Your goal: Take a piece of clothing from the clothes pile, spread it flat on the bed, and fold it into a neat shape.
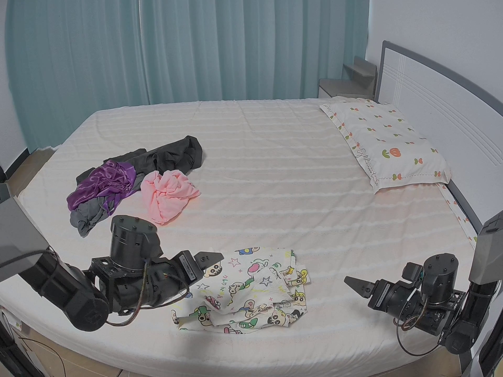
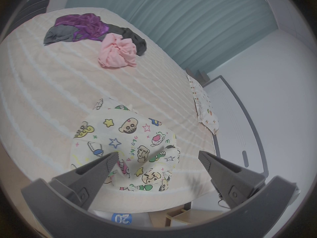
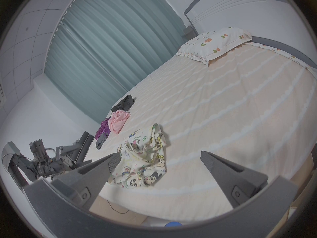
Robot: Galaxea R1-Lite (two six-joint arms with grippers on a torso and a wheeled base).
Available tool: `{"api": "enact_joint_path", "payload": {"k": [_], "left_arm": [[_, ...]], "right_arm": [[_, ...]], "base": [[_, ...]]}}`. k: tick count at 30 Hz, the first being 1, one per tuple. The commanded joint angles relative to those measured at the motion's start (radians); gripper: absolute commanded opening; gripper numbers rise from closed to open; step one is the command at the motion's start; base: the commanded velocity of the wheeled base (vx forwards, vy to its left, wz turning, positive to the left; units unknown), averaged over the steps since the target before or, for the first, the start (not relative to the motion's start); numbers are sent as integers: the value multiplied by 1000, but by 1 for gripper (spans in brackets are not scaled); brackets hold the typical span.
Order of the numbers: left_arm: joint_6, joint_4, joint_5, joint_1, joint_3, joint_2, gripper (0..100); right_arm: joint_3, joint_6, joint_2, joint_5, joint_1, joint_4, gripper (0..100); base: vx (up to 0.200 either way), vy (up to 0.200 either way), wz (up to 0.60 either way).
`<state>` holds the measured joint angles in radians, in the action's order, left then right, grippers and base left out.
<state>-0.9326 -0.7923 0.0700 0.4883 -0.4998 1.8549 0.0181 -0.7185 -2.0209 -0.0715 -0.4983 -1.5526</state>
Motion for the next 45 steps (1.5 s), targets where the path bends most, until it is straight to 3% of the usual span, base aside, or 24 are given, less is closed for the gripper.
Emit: {"api": "enact_joint_path", "payload": {"k": [1,10,20,25,32,38,45], "left_arm": [[-22,-41,59,-60,10,-8,100],[-89,-163,185,-171,9,44,100],[-97,-183,205,-211,-14,106,100],[-100,-220,205,-218,-17,129,100],[-98,-228,205,-234,-29,161,100],[-98,-242,206,-240,-28,191,100],[-98,-242,223,-240,-28,201,100]], "right_arm": [[39,19,-48,1,4,-18,100],[149,91,-133,2,15,-18,100],[235,192,-174,15,17,-18,100],[267,200,-200,16,20,-18,100],[326,209,-203,128,41,-18,100],[393,291,-256,213,44,-12,100],[507,370,-331,228,70,80,100]], "base": [[0,0,0],[0,89,0],[0,200,0],[0,200,0],[0,143,0],[0,0,0],[0,0,0]]}}
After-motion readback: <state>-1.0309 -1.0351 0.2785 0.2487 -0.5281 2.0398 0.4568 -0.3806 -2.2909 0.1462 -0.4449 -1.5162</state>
